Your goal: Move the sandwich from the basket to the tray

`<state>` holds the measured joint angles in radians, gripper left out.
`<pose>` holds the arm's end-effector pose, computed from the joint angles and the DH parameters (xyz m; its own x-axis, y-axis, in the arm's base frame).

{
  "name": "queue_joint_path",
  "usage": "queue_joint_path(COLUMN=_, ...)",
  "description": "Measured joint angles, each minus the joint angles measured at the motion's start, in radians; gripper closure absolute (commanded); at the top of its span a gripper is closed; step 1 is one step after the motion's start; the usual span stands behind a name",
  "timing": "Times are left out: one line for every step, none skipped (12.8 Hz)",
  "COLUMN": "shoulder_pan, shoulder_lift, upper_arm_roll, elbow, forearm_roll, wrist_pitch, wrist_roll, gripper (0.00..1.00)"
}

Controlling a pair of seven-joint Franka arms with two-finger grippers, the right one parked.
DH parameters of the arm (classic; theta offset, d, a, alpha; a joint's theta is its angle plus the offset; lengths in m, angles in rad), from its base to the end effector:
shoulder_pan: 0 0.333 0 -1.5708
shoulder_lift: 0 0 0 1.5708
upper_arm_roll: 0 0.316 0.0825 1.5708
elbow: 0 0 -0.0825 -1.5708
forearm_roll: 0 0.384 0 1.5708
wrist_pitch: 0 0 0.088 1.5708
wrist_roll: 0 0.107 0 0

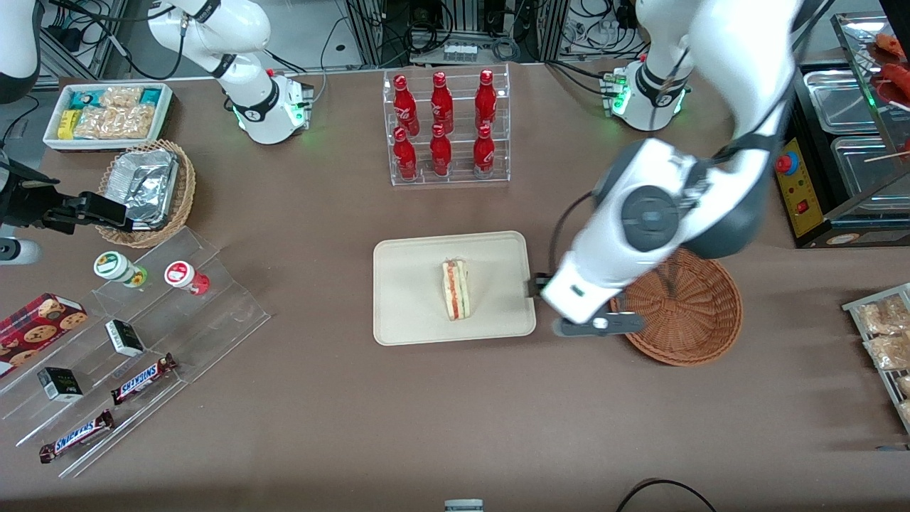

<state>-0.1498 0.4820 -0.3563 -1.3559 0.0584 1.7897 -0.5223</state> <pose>0.6285 -0.2894 0.4576 0.9969 0.0359 -0.0700 0.0416 -0.9958 0.0814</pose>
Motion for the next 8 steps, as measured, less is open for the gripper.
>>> queue_joint_path(shoulder_pan=0.039, shoulder_lift=-0.034, upper_arm_roll=0.000, elbow=-0.032, forearm_roll=-0.015, wrist_pitch=-0.002, wrist_roll=0.052, gripper=0.00)
queue_joint_path(shoulder_pan=0.076, shoulder_lift=-0.065, upper_arm_roll=0.000, elbow=-0.062, forearm_roll=-0.026, wrist_pitch=-0.004, wrist_roll=0.101, gripper=0.00)
queue_joint_path(shoulder_pan=0.112, shoulder_lift=-0.095, upper_arm_roll=0.000, elbow=-0.089, forearm_roll=-0.036, wrist_pitch=-0.009, wrist_roll=0.143, gripper=0.00)
queue_joint_path(shoulder_pan=0.144, shoulder_lift=-0.121, upper_arm_roll=0.000, elbow=-0.107, forearm_roll=-0.044, wrist_pitch=-0.026, wrist_roll=0.169, gripper=0.00)
queue_joint_path(shoulder_pan=0.172, shoulder_lift=-0.141, upper_arm_roll=0.000, elbow=-0.118, forearm_roll=-0.047, wrist_pitch=-0.046, wrist_roll=0.182, gripper=0.00)
queue_joint_path(shoulder_pan=0.190, shoulder_lift=-0.157, upper_arm_roll=0.000, elbow=-0.122, forearm_roll=-0.048, wrist_pitch=-0.059, wrist_roll=0.188, gripper=0.00)
queue_joint_path(shoulder_pan=0.201, shoulder_lift=-0.171, upper_arm_roll=0.000, elbow=-0.124, forearm_roll=-0.048, wrist_pitch=-0.068, wrist_roll=0.189, gripper=0.00)
queue_joint_path(shoulder_pan=0.206, shoulder_lift=-0.184, upper_arm_roll=0.001, elbow=-0.125, forearm_roll=-0.048, wrist_pitch=-0.079, wrist_roll=0.189, gripper=0.00)
